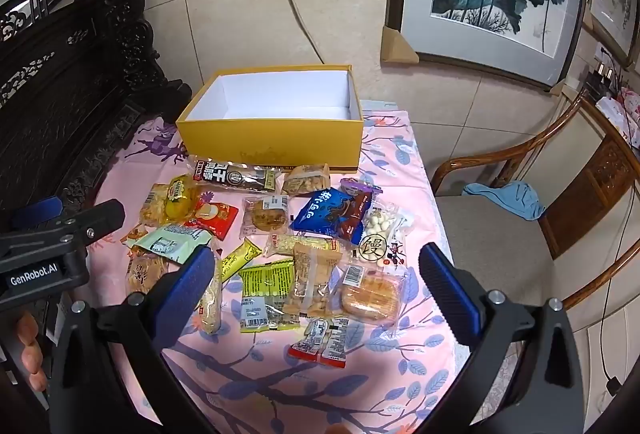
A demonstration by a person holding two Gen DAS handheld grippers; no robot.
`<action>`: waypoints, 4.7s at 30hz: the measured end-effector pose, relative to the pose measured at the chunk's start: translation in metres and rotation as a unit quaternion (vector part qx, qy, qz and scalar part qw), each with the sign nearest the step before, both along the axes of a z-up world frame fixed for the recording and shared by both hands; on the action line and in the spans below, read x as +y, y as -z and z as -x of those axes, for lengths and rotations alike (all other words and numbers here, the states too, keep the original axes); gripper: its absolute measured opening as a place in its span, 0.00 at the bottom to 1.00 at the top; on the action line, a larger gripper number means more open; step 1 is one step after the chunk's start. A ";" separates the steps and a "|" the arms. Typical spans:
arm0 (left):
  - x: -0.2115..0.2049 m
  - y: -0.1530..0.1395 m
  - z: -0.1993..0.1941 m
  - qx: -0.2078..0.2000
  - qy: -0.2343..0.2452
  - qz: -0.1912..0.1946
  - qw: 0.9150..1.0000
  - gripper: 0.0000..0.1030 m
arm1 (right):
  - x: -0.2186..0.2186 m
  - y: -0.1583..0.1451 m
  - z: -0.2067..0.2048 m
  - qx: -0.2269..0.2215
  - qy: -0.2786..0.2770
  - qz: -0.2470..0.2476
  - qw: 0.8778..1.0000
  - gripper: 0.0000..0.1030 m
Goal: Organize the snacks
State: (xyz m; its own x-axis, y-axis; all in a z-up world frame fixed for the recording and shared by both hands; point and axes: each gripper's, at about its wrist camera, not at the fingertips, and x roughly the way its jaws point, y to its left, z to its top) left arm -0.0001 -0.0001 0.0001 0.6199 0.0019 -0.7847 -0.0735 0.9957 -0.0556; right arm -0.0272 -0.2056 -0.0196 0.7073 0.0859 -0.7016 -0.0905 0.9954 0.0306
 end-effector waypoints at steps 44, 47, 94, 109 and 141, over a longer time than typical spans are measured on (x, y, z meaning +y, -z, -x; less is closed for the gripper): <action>-0.003 0.006 0.000 0.007 0.005 0.002 1.000 0.98 | 0.001 0.000 -0.001 0.003 -0.001 -0.002 1.000 0.99; -0.003 0.006 0.000 0.008 0.006 0.003 1.000 0.98 | 0.003 0.000 -0.002 0.003 0.000 -0.002 1.000 0.99; -0.005 0.012 0.002 0.015 0.008 0.006 1.000 0.98 | 0.000 0.003 -0.004 0.010 0.003 -0.003 1.000 0.99; -0.010 0.125 -0.015 0.086 -0.002 -0.045 0.995 0.98 | -0.030 0.104 -0.031 0.098 0.034 0.001 0.995 0.99; -0.042 0.188 -0.036 0.117 0.036 -0.023 0.992 0.45 | -0.038 0.198 -0.036 0.196 0.060 -0.056 0.977 0.37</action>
